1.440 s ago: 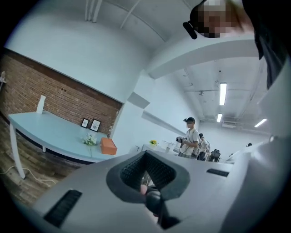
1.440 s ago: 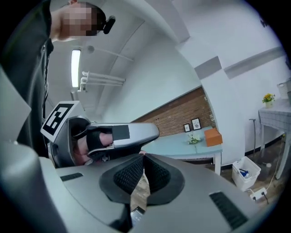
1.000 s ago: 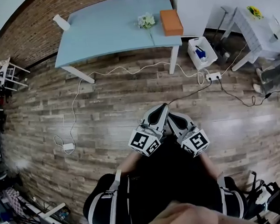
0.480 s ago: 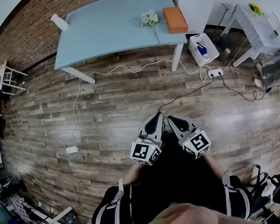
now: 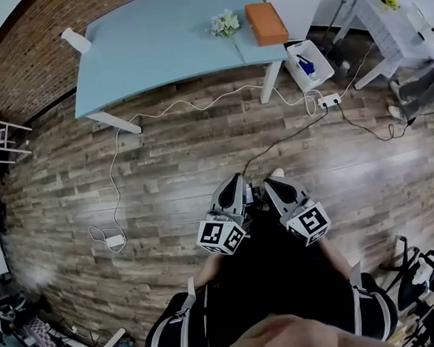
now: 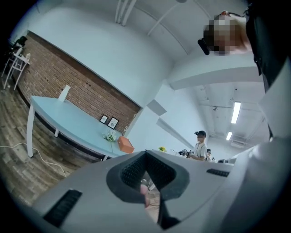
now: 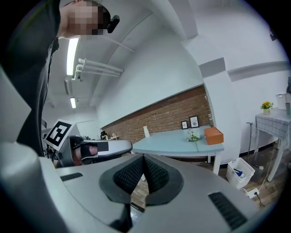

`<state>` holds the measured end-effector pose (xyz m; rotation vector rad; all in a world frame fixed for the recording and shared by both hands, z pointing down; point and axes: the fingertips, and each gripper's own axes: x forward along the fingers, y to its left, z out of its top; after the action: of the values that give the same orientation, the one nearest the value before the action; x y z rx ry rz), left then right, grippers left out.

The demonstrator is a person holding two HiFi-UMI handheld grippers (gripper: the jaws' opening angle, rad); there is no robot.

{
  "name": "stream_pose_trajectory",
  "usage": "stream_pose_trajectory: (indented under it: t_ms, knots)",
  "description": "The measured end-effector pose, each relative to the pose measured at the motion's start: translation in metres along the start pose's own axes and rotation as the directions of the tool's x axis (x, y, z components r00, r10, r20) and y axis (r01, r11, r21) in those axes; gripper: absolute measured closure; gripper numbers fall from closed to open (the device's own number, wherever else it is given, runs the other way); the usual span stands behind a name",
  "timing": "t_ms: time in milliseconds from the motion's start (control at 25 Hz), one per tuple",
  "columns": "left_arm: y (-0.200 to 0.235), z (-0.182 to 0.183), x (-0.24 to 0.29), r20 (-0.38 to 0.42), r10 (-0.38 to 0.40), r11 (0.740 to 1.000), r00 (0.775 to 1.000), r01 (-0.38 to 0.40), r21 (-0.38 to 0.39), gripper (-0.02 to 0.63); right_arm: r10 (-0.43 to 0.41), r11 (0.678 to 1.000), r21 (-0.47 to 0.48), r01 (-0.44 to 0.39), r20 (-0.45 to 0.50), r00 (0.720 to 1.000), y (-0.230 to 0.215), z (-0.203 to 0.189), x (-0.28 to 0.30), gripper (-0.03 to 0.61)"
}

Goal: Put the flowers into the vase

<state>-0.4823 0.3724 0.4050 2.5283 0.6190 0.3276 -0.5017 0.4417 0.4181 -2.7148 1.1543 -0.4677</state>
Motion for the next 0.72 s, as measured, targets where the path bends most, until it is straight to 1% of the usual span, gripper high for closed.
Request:
stream_pose_trajectory:
  t_ms: [200, 280, 400, 480, 600, 720]
  knots:
    - [0.003, 0.002, 0.041, -0.013, 0.015, 0.999, 1.000, -0.014, 0.049, 0.584, -0.010, 1.000, 0.016, 0.010, 0.003, 1.000, -0.037, 0.008, 0.016, 0.560]
    - [0.001, 0.004, 0.063, -0.024, 0.021, 0.996, 0.999, -0.018, 0.090, 0.584, -0.006, 1.000, 0.024, 0.006, 0.018, 1.000, -0.058, 0.014, 0.027, 0.561]
    - [-0.002, 0.014, 0.092, -0.021, 0.039, 0.989, 0.999, -0.035, 0.144, 0.584, 0.017, 0.998, 0.056, -0.020, 0.047, 0.999, -0.089, 0.032, 0.044, 0.560]
    - [0.000, 0.022, 0.113, -0.013, 0.053, 0.985, 0.998, -0.051, 0.164, 0.584, 0.035, 0.998, 0.048, -0.039, 0.069, 0.997, -0.108, 0.047, 0.054, 0.560]
    - [0.002, 0.026, 0.152, -0.021, 0.073, 0.987, 0.997, -0.069, 0.148, 0.584, 0.045, 0.999, 0.025, -0.047, 0.086, 0.995, -0.140, 0.065, 0.060, 0.560]
    - [-0.011, 0.025, 0.191, -0.018, 0.068, 0.990, 0.998, -0.065, 0.123, 0.584, 0.044, 0.999, 0.020, -0.046, 0.082, 0.996, -0.170, 0.072, 0.057, 0.560]
